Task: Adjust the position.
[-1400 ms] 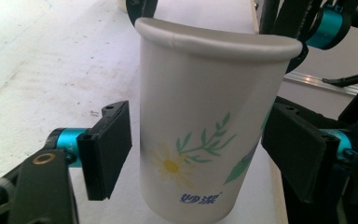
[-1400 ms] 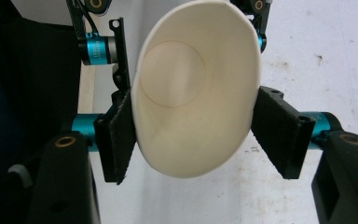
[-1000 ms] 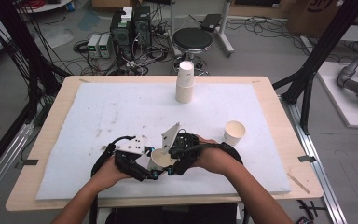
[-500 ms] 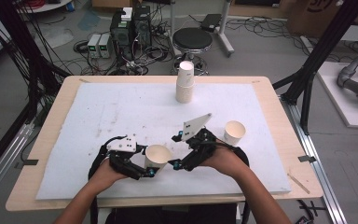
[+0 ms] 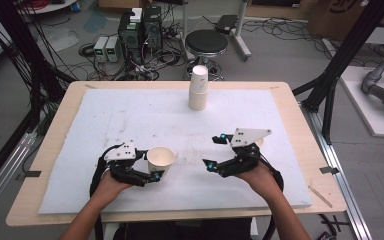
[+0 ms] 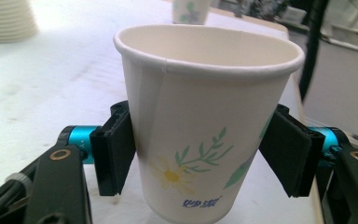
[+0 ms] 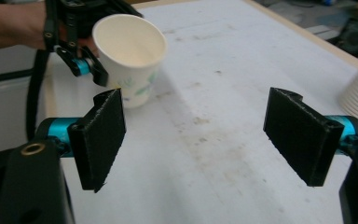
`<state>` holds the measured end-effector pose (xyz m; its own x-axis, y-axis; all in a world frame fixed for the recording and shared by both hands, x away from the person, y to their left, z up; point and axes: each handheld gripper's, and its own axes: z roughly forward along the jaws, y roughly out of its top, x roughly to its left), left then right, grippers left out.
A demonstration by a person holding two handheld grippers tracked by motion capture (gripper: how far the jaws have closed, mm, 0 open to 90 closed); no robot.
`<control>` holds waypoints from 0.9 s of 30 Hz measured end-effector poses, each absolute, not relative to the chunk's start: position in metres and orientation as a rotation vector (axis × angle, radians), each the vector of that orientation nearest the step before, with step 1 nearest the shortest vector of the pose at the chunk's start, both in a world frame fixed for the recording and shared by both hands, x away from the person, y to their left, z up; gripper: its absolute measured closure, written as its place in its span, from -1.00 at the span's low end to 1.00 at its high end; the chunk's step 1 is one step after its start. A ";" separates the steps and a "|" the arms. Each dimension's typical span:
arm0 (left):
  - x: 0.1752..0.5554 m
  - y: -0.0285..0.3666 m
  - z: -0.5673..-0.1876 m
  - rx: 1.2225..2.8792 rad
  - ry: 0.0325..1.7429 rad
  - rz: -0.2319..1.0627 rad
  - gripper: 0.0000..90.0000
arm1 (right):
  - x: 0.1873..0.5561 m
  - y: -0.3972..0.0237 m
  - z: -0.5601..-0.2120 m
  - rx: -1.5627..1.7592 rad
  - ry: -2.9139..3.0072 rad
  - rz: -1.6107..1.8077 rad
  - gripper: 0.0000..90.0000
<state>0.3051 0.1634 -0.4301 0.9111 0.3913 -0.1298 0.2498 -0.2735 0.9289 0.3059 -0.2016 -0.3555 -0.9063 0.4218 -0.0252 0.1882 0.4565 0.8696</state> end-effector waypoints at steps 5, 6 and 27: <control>0.306 0.173 -0.429 1.822 0.519 0.222 -0.32 | 0.300 -0.223 -0.369 0.645 2.359 1.416 -0.52; 0.306 0.175 -0.429 1.813 0.528 0.232 -0.33 | 0.298 -0.227 -0.372 0.657 2.342 1.415 -0.53; 0.303 0.210 -0.431 1.684 0.657 0.387 -0.34 | 0.288 -0.263 -0.403 0.809 2.236 1.390 -0.52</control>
<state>0.3029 0.2098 -0.4308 0.7832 0.6138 -0.0991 0.2114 -0.1130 0.9708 0.2883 -0.2633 -0.4032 -0.7596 0.6501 -0.0215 0.2685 0.3435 0.9000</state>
